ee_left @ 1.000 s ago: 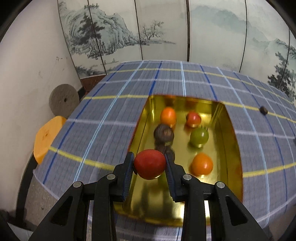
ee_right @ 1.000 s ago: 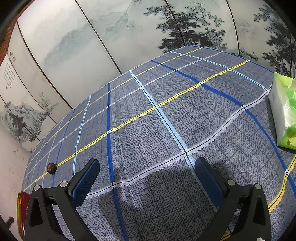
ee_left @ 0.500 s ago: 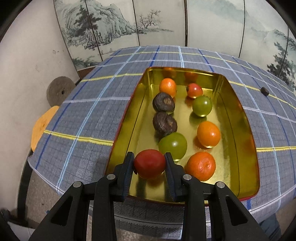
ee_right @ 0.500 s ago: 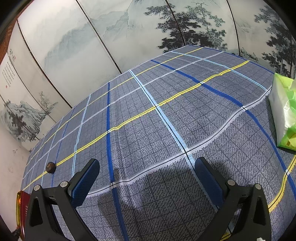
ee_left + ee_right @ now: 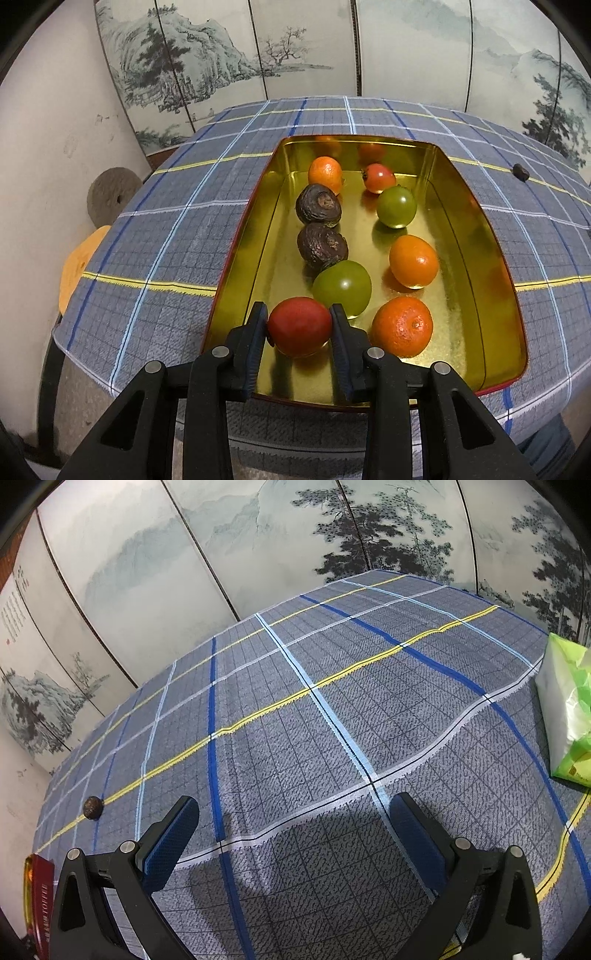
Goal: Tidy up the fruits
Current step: 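Open the left gripper to release the red tomato in the tin, then lower the right gripper onto the last brown fruit and close it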
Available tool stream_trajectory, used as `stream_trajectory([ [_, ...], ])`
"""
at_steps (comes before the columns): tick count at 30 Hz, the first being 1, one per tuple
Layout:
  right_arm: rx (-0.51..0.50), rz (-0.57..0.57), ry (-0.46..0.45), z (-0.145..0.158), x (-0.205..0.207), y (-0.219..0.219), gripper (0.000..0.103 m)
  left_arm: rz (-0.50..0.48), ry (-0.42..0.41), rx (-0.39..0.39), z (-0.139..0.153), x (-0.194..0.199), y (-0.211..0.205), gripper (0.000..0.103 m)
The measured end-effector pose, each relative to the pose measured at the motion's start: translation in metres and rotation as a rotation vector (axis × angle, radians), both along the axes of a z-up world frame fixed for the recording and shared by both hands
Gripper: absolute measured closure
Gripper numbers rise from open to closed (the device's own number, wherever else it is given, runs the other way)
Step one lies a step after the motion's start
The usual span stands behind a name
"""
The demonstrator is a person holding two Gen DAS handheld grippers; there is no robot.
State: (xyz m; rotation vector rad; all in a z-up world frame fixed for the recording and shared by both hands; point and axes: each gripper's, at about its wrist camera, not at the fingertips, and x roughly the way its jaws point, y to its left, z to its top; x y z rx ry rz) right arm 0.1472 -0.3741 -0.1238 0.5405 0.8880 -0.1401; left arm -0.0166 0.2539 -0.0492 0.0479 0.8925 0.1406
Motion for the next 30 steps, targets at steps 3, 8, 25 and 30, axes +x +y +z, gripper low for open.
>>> stream_trajectory([
  [3, -0.046, 0.013, 0.031, 0.0, 0.004, 0.005, 0.0, -0.021, -0.035, -0.018, 0.001, -0.005, 0.0, 0.037],
  [8, -0.141, 0.048, 0.099, 0.003, 0.011, 0.019, 0.0, -0.029, -0.193, -0.038, 0.009, -0.029, 0.0, 0.021],
  [25, -0.218, 0.57, 0.037, 0.032, 0.086, 0.246, 0.044, 0.086, -0.35, -0.225, -0.009, -0.136, -0.011, 0.008],
  [30, -0.264, 0.586, 0.066, 0.023, 0.103, 0.265, 0.07, 0.115, -0.302, -0.252, -0.026, -0.152, -0.012, 0.008],
])
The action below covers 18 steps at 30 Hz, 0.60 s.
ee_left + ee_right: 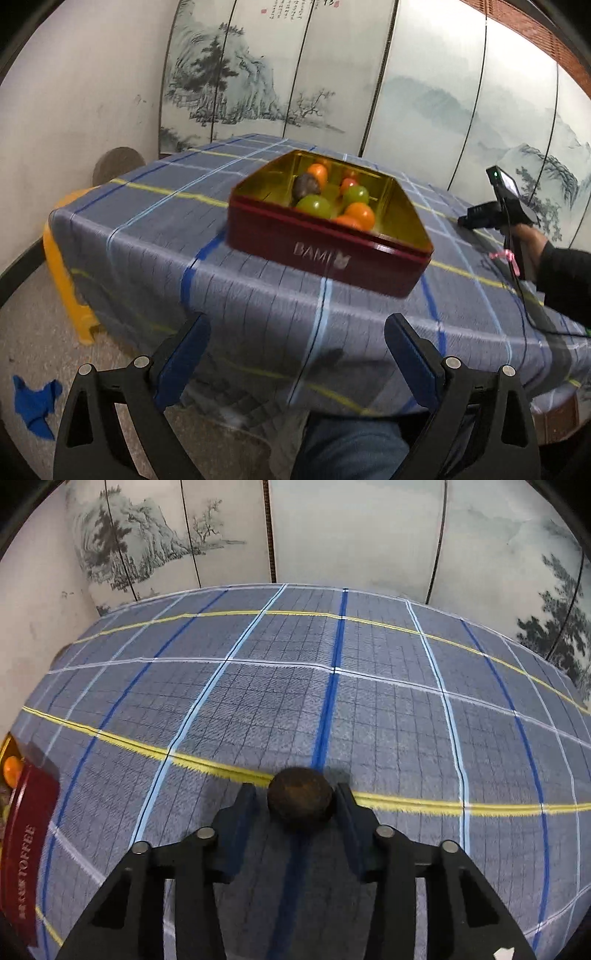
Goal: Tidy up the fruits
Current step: 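Lower the right gripper onto the last brown fruit and close it, then lift and carry the brown fruit with the right gripper into the tin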
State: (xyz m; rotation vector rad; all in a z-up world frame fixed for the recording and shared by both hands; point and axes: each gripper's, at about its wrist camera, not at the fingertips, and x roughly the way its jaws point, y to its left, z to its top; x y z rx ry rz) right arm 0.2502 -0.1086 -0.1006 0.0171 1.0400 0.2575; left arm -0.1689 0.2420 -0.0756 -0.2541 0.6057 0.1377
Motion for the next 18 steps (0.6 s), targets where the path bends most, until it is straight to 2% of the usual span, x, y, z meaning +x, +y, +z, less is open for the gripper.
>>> stream_trajectory([
  [7, -0.013, -0.013, -0.032, 0.012, -0.019, 0.001, 0.072, -0.02, -0.021, 0.0, 0.004, -0.011, -0.009, 0.008],
  [18, -0.003, -0.014, -0.157, 0.088, -0.051, 0.016, 0.072, -0.064, -0.055, 0.044, 0.023, -0.034, -0.035, 0.008],
])
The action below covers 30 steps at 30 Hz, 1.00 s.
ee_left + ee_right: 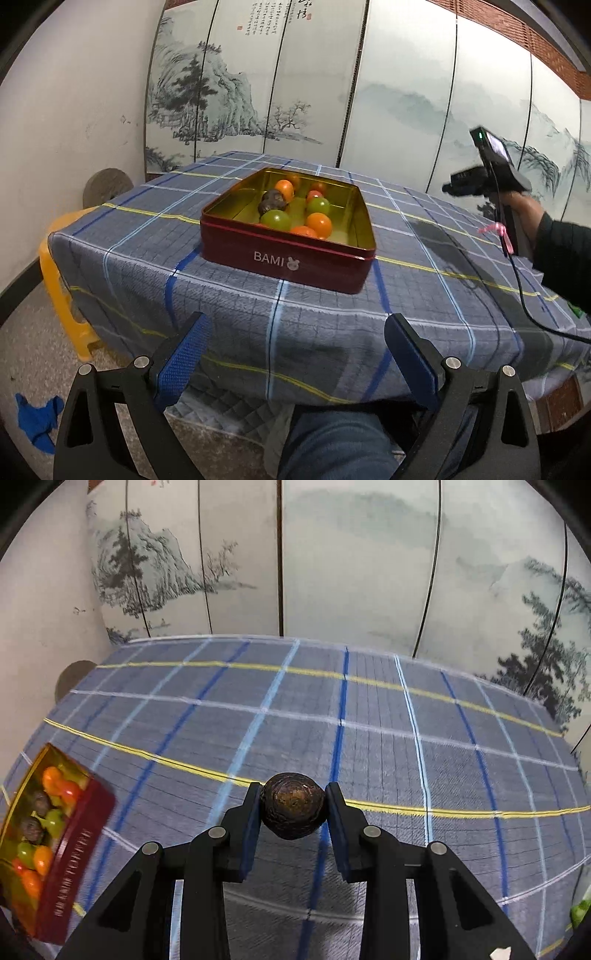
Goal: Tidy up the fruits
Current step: 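Lift and carry the brown fruit with the right gripper into the tin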
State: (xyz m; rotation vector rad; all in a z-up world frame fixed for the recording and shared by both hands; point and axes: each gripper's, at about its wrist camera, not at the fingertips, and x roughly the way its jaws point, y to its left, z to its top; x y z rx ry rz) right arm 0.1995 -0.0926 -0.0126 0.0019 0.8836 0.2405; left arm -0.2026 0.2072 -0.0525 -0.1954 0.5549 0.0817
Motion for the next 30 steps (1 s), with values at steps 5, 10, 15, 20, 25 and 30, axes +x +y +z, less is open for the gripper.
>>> stream_trajectory([
  [5, 0.016, 0.015, -0.041, 0.031, -0.015, 0.017, 0.072, 0.006, -0.008, 0.01, 0.005, -0.009, -0.003, 0.008],
  [10, 0.029, 0.042, -0.066, 0.05, -0.025, 0.037, 0.072, 0.016, -0.015, 0.016, 0.009, -0.017, -0.001, 0.008],
  [15, 0.033, 0.077, -0.089, 0.064, -0.036, 0.059, 0.072, 0.023, -0.018, 0.018, 0.009, -0.024, 0.0, 0.008],
  [20, 0.032, 0.108, -0.101, 0.073, -0.046, 0.081, 0.072, 0.033, -0.023, 0.01, 0.009, -0.03, 0.004, 0.008],
  [25, 0.037, 0.141, -0.109, 0.079, -0.056, 0.101, 0.072, 0.045, -0.028, 0.006, 0.009, -0.036, 0.008, 0.008],
  [30, 0.039, 0.172, -0.117, 0.084, -0.065, 0.12, 0.072, 0.065, -0.03, -0.003, 0.007, -0.045, 0.014, 0.008],
])
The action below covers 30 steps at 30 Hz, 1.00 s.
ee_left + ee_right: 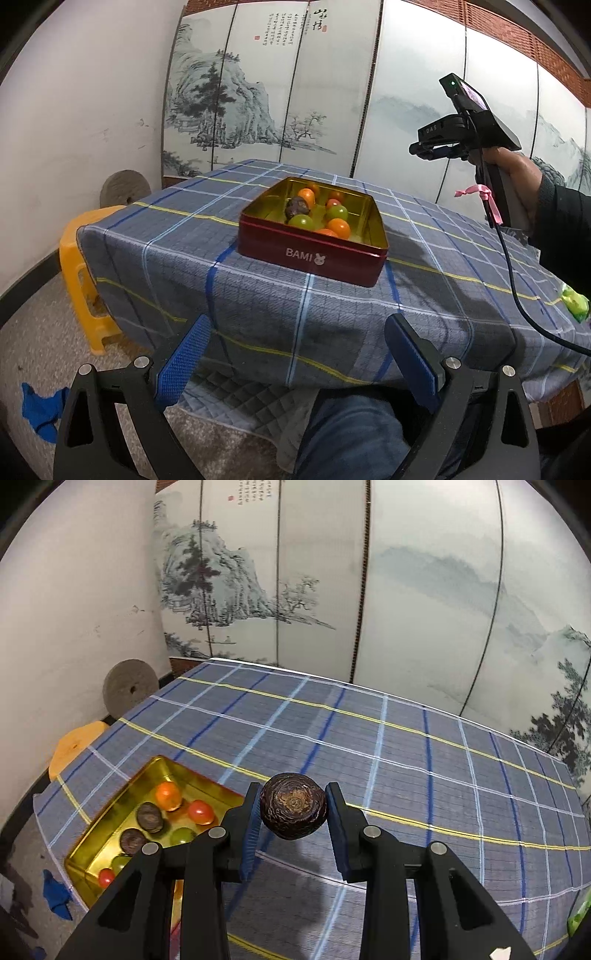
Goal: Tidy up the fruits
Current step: 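Lift and carry the brown fruit with the right gripper into the tin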
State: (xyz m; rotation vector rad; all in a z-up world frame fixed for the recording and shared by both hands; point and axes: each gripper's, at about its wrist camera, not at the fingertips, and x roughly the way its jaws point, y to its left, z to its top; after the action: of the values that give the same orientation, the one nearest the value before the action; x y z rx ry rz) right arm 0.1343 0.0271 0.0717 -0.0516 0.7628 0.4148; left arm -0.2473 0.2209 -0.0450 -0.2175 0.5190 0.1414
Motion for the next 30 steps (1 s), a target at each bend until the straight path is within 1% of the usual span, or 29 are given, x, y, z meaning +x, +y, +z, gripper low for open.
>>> stream_trajectory([
  [5, 0.017, 0.038, 0.016, 0.002, -0.007, 0.022, 0.072, 0.018, 0.003, -0.009, -0.003, -0.007, 0.005, 0.008],
  [10, 0.016, 0.079, 0.036, -0.002, -0.013, 0.045, 0.072, 0.038, 0.007, -0.021, -0.005, -0.012, 0.012, 0.008],
  [22, 0.02, 0.157, 0.14, -0.043, -0.032, 0.086, 0.072, 0.056, 0.03, -0.048, -0.016, -0.011, 0.019, 0.008],
  [28, 0.041, 0.209, 0.195, -0.056, -0.034, 0.109, 0.072, 0.063, 0.039, -0.054, -0.021, -0.01, 0.022, 0.008],
  [30, 0.035, 0.232, 0.214, -0.06, -0.033, 0.12, 0.072, 0.065, 0.043, -0.055, -0.022, -0.01, 0.023, 0.008],
])
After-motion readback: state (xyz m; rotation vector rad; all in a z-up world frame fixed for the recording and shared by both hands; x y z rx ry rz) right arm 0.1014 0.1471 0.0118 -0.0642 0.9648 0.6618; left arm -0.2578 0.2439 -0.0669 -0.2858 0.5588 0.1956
